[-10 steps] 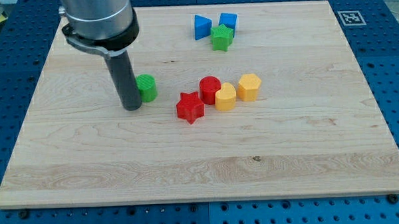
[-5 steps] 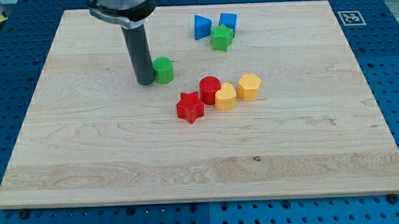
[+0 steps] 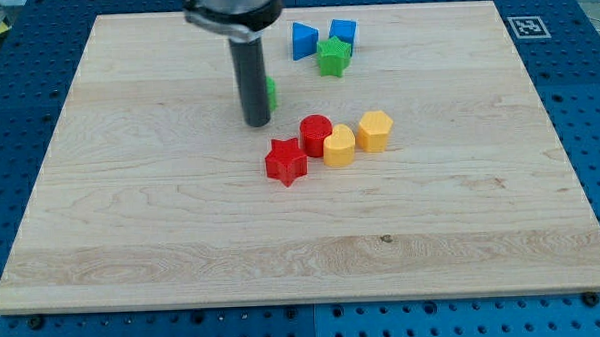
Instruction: Place the green circle towards the left side of the green star
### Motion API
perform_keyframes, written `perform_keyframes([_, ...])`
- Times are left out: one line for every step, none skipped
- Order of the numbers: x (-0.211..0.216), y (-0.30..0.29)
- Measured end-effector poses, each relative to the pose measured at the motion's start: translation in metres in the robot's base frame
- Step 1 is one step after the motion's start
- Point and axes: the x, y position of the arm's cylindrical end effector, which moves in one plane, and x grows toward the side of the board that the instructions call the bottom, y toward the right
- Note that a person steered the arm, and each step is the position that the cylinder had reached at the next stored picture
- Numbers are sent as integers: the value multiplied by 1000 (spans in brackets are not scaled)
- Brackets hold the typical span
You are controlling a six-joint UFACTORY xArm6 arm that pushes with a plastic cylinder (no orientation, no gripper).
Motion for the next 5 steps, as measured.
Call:
perform_keyframes([-6,2])
perform_keyframes([-6,2])
perform_keyframes([-10,-18])
perform_keyframes([-31,-13])
perform_keyframes([-44,-7])
